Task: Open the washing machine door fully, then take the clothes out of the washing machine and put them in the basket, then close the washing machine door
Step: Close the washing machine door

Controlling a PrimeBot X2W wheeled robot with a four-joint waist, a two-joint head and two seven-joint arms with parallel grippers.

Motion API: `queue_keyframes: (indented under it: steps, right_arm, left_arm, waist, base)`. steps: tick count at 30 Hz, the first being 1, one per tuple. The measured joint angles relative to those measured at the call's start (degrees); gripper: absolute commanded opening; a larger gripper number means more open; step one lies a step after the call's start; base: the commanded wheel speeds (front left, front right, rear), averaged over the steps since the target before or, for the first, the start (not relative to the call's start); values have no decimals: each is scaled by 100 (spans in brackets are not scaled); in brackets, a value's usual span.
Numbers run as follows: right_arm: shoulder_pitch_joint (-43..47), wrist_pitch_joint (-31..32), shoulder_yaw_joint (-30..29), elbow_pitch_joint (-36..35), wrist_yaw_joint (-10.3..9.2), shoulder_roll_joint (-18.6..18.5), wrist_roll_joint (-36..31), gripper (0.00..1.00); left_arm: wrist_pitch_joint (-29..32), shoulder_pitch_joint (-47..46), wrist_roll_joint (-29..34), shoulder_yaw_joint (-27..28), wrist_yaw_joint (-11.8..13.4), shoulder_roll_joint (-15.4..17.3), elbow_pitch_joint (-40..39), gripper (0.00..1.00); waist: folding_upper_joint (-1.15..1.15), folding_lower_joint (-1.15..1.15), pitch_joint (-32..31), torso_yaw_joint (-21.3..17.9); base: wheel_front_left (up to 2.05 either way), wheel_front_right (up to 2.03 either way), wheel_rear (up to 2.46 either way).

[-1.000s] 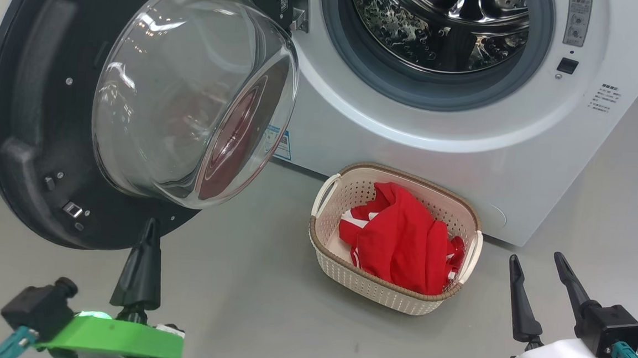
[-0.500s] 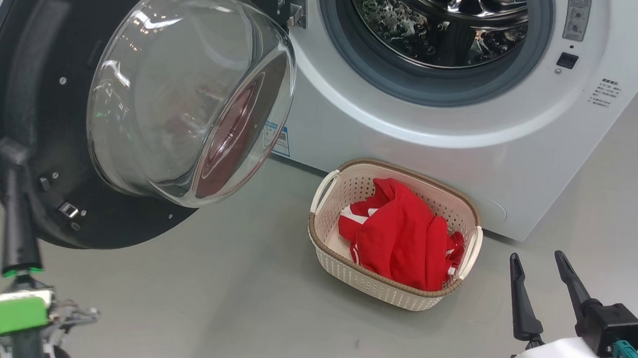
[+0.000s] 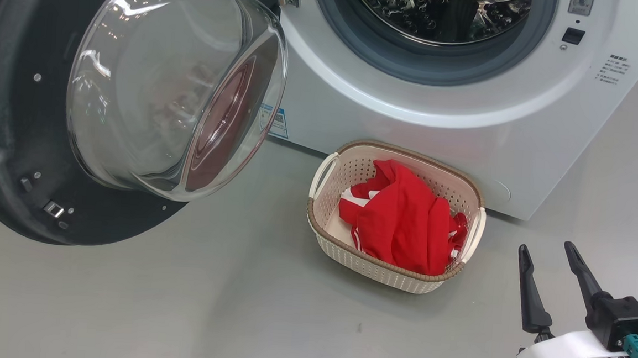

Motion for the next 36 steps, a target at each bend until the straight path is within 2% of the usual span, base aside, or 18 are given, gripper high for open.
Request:
queue_keyframes:
  steps: [3, 9, 15, 24, 36]
  right_arm:
    - [-48, 34, -2, -26, 2, -29, -2, 100]
    - [-112, 69, -12, -89, 8, -89, -9, 100]
    - [-228, 116, 3, -115, 26, -133, -9, 100]
    - [-234, 119, -55, -130, 25, -167, -9, 100]
    - [-234, 168, -55, -129, 25, -170, -8, 100]
  left_arm:
    - [224, -83, -244, 125, 140, 167, 453, 0]
    - [770, -292, -705, -20, 320, 345, 1280, 0]
    - [1196, -453, -790, -229, 399, 452, 1804, 0]
    - [1664, -699, -851, -584, 382, 486, 2176, 0]
    - [2360, -776, -1049, -848, 57, 631, 2453, 0]
  waist:
    - [0, 0, 70, -35]
    - [0, 0, 207, -100]
    - [0, 0, 311, -194]
    - [1, 0, 374, -248]
    - [1, 0, 348, -204]
  base:
    - [0, 0, 0]
    - [0, 0, 0]
    - [0, 0, 0]
    - [0, 0, 0]
    - [0, 0, 0]
